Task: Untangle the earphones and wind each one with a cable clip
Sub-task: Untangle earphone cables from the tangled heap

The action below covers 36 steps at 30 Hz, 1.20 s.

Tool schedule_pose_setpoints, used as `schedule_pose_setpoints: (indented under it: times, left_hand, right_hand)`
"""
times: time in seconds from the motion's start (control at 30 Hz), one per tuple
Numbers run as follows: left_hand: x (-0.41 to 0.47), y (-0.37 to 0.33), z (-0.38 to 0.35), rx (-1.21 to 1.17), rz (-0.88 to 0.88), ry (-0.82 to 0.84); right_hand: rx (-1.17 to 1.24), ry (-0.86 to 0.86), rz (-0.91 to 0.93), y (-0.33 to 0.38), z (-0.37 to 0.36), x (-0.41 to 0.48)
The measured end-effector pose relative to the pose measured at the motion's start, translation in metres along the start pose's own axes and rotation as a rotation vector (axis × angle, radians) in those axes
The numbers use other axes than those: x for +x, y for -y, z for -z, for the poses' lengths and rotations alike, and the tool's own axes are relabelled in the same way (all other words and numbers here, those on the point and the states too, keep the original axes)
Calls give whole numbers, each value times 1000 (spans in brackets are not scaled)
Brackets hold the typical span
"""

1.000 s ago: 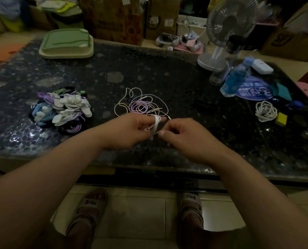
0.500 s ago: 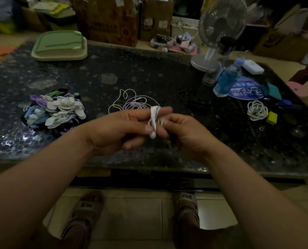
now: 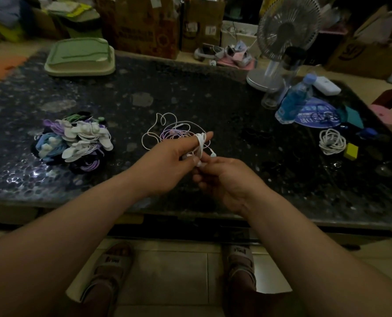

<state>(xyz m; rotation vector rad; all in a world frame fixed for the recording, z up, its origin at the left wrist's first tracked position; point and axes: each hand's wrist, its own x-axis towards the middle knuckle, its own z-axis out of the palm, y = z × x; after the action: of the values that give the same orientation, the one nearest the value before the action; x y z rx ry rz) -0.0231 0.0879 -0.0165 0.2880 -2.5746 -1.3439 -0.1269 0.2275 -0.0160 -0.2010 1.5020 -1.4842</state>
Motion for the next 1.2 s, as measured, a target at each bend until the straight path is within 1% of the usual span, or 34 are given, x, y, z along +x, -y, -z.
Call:
schedule_pose_setpoints:
  times: [0.07, 0.13, 0.23, 0.3, 0.37, 0.47, 0.6, 0.67, 0.73, 0.77, 0.83, 0.9, 0.93, 1.07, 1.2]
  left_hand:
    - [-1, 0, 0, 43, -13, -4]
    - [-2, 0, -1, 81, -9, -19]
    - [-3, 0, -5, 142, -3, 17]
    - [-3, -3, -7, 155, 6, 40]
    - [-1, -3, -8, 147, 3, 69]
    - [-1, -3, -7, 88, -6, 134]
    - [-2, -6, -6, 5, -8, 163]
    - [-2, -10, -5, -60, 18, 151]
    - [-1, -14, -4, -238, 85, 137]
    - [0, -16, -3, -357, 127, 137]
    - [1, -21, -3, -592, 181, 146]
    - [3, -23, -3, -741, 205, 154]
    - [3, -22, -4, -773, 216, 165]
    - [4, -19, -7, -804, 264, 189]
    - [6, -20, -10, -794, 288, 153]
  right_hand:
    - [-85, -12, 36, 1, 1, -1]
    - [-223, -51, 85, 3, 4, -1]
    - [-369, -121, 133, 5, 5, -3]
    - [-383, -123, 142, 4, 4, -3]
    - [-327, -84, 146, 4, 4, -2]
    - [-254, -30, 201, 7, 8, -3]
    - [-293, -50, 296, 10, 15, -8]
    - [-299, -100, 349, 10, 18, -8]
    - [-289, -144, 392, 12, 22, -6]
    - [-285, -130, 392, 13, 24, -6]
    - [-226, -14, 340, 14, 26, -7]
    - [-171, 99, 298, 14, 27, -9]
    - [-182, 111, 306, 14, 27, -10]
    - [-253, 59, 334, 14, 28, -8]
    - [-205, 50, 314, 14, 25, -5]
